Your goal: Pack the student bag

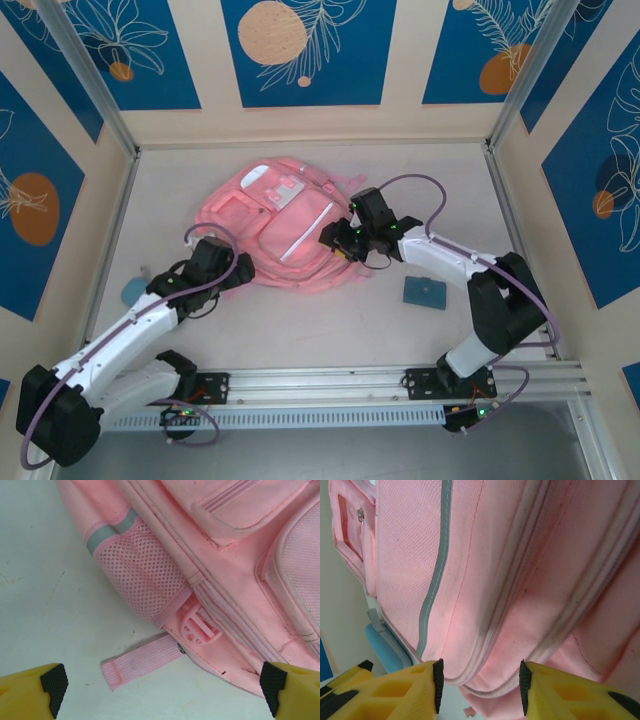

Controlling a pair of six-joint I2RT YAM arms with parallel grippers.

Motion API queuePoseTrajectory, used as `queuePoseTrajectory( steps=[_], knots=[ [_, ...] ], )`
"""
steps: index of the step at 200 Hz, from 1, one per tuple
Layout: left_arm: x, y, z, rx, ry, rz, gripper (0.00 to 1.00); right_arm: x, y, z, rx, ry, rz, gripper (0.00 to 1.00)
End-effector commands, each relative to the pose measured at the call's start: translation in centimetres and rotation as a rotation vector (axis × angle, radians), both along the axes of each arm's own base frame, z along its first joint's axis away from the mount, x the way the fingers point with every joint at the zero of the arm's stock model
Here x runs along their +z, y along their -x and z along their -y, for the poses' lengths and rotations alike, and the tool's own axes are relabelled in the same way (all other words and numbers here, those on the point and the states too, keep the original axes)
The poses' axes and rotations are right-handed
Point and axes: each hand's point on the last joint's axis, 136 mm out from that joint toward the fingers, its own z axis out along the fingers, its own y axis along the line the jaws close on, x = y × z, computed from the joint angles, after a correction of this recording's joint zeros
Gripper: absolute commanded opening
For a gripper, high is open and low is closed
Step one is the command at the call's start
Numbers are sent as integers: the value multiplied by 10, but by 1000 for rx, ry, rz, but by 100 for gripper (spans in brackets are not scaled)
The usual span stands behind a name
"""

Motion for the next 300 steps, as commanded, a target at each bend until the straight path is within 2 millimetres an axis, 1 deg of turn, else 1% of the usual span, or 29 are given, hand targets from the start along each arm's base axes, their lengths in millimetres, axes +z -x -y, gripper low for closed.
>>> queuePoseTrajectory(
  steps=[1,22,47,64,71,84,100,109,128,150,170,190,195,209,235,256,269,300],
  knots=[
    [-6,-1,1,12,41,-11,100,4,-5,-12,-9,-43,-32,45],
    [-8,-2,1,13,50,-18,100,-2,-7,-18,7,-46,-54,41],
    [-10,-1,2,11,67,-32,100,-11,-9,-24,21,-57,-91,39],
    [-10,-1,0,21,80,-33,100,-13,-10,-30,29,-85,-104,37],
    [-9,-1,0,23,85,-32,100,-13,-10,-32,34,-99,-109,36],
    [-11,-1,2,21,101,-40,100,-12,-13,-34,40,-125,-107,29],
    [-14,-2,7,0,126,-50,100,-2,-17,-36,45,-170,-86,21],
    [-17,-3,13,-25,146,-54,100,7,-20,-36,48,-199,-66,16],
    [-23,-4,22,-72,175,-44,100,32,-30,-34,54,-262,-12,11],
    [-32,-3,31,-155,165,-43,99,64,-42,-31,65,-332,36,8],
    [-39,-4,41,-249,153,-46,92,88,-49,-32,81,-391,61,6],
    [-44,-5,53,-331,163,-39,79,109,-55,-33,93,-431,92,5],
    [-44,-6,55,-346,165,-32,75,113,-56,-33,95,-439,97,5],
    [-47,-8,59,-374,168,-10,64,124,-60,-33,99,-456,115,5],
    [-49,-15,65,-408,165,41,50,136,-65,-32,95,-479,130,5],
    [-50,-21,67,-427,149,65,46,144,-68,-33,98,-493,139,5],
    [-51,-26,67,-436,125,80,46,144,-68,-33,100,-496,137,5],
    [-55,-35,68,-467,84,109,41,145,-70,-32,95,-500,133,5]
  ],
)
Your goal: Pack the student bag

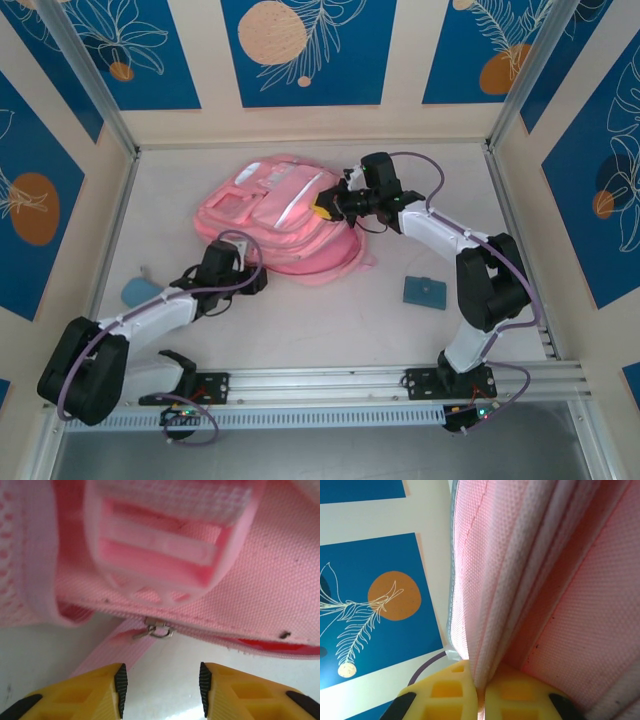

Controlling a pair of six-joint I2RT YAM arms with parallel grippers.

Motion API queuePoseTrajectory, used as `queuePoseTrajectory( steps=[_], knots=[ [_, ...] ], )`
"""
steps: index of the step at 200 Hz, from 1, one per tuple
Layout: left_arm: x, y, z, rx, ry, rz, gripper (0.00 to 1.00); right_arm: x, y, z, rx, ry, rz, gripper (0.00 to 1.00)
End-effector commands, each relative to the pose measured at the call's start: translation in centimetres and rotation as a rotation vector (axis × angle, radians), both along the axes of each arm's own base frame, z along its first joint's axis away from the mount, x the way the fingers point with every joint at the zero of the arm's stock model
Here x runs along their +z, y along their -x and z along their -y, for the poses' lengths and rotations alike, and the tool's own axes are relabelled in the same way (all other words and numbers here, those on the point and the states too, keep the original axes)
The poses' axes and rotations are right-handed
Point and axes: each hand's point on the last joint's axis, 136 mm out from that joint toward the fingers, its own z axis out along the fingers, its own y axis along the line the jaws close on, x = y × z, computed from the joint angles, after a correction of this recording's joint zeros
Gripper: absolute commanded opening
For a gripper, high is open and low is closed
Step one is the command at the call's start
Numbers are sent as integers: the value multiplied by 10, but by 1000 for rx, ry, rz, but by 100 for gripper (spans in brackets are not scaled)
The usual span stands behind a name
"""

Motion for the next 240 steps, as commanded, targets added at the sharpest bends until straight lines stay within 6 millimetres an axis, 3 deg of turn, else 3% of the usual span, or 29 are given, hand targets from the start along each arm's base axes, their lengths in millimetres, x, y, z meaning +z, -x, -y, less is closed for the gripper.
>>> queuePoseTrajectory(
  steps=[1,50,118,240],
  knots=[
    [5,-13,4,-44,-21,82,41,62,-9,0,13,-103,155,5],
    [-3,-25,-9,-2,-118,101,39,60,-10,1,10,-103,145,5],
    [15,-35,7,-93,-83,230,43,59,-10,2,9,-102,140,5],
    [10,-39,2,-58,-94,243,12,58,-11,5,-8,-88,139,4]
  ],
)
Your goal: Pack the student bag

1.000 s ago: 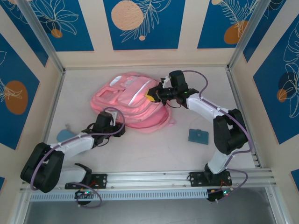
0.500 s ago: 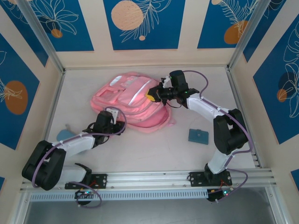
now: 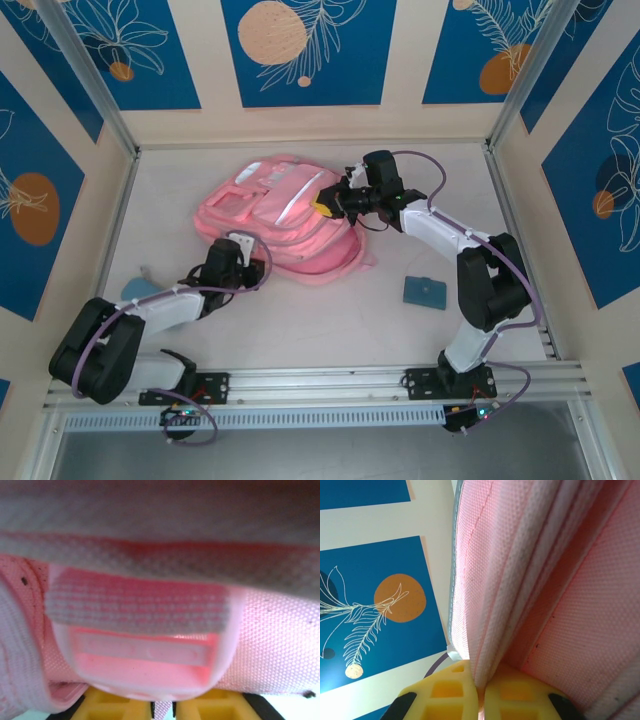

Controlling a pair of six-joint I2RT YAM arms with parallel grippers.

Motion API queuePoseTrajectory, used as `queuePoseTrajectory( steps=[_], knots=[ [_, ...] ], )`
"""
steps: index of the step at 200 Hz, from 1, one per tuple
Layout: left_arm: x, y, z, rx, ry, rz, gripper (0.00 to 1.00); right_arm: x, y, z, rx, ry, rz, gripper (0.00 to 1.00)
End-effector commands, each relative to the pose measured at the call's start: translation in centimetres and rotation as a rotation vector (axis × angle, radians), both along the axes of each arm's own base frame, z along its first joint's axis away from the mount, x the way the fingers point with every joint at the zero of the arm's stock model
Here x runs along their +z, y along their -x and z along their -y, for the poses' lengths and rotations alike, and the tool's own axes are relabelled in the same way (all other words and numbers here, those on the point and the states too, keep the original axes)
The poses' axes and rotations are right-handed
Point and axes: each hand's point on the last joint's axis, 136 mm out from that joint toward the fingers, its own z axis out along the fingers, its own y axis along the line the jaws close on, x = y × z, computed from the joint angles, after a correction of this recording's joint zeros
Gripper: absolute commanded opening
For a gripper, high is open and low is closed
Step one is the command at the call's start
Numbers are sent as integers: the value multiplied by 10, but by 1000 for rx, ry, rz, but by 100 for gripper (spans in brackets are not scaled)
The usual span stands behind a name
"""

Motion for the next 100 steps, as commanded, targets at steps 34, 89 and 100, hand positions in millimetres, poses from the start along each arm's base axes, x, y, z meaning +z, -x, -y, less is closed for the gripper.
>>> queuePoseTrajectory(
  steps=[34,89,100],
  knots=[
    [13,-4,1,15,31,26,1,49,-9,5,-14,-58,140,4],
    [27,16,29,-61,157,-35,0,25,-9,10,-40,-10,107,3],
    [27,23,36,-87,147,-48,0,20,-9,11,-44,-5,99,3]
  ],
)
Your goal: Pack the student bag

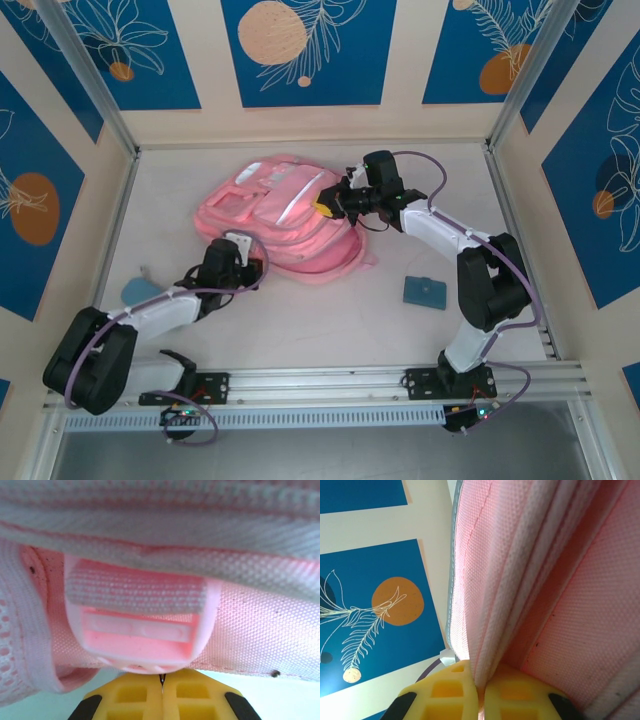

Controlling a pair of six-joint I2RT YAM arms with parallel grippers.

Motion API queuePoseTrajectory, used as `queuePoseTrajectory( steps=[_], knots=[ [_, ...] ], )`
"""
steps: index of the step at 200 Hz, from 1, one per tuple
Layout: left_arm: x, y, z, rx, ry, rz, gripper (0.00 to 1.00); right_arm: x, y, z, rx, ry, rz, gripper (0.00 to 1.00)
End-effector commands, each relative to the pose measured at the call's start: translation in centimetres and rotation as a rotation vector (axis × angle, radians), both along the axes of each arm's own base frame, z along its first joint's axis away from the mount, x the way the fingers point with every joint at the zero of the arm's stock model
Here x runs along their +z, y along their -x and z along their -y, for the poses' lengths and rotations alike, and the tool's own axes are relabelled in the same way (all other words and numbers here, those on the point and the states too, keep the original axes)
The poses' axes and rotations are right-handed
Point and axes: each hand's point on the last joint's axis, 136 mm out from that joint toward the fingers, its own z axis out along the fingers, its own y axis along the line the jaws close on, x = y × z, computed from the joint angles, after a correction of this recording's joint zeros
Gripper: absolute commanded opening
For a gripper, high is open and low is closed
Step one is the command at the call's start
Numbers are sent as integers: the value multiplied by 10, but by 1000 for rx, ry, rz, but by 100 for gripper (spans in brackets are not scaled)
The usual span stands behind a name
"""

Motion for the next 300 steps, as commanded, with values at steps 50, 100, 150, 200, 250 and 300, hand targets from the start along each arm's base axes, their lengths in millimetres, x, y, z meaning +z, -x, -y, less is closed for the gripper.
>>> queuePoseTrajectory(
  steps=[50,100,150,200,250,300],
  knots=[
    [17,34,52,-195,44,-14,0,13,-7,10,-48,-9,83,3],
    [28,44,83,-262,72,30,0,7,-5,7,-50,-4,69,2],
    [43,46,123,-308,100,85,0,-3,1,3,-49,-1,46,2],
    [54,49,165,-366,134,132,0,-15,10,0,-38,7,19,2],
    [60,46,191,-389,197,106,0,-26,17,6,-40,24,6,2],
    [51,45,178,-306,140,23,38,-31,33,38,-42,130,58,21]
  ],
)
